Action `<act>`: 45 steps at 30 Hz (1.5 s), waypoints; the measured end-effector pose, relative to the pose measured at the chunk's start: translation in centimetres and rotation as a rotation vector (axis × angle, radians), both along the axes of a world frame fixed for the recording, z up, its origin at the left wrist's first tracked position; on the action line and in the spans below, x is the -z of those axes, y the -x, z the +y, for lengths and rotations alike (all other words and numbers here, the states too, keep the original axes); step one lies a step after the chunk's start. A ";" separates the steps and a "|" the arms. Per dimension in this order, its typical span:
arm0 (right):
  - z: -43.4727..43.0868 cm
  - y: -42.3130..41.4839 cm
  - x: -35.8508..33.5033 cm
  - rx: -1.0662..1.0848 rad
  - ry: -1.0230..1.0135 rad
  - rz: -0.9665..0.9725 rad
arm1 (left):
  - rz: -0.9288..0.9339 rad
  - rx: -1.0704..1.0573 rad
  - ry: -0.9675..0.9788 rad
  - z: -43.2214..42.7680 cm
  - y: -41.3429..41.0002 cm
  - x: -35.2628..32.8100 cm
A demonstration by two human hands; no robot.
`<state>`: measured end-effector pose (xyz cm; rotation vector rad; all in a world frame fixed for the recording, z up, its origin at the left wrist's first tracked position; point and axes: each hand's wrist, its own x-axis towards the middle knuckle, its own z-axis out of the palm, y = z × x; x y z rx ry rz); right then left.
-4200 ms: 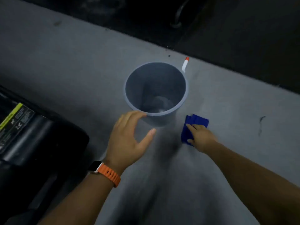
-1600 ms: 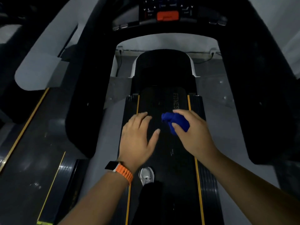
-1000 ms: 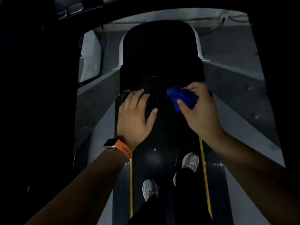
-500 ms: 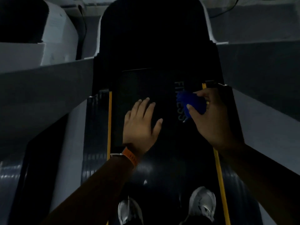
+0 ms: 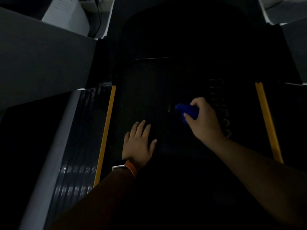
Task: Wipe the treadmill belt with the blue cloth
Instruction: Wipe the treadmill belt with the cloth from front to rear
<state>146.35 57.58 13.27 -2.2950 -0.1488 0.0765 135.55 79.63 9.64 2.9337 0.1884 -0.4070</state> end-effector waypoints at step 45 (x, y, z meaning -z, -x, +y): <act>5.2 -6.0 7.4 -0.256 0.576 -0.299 | -0.231 0.014 -0.035 -0.2 -2.2 7.1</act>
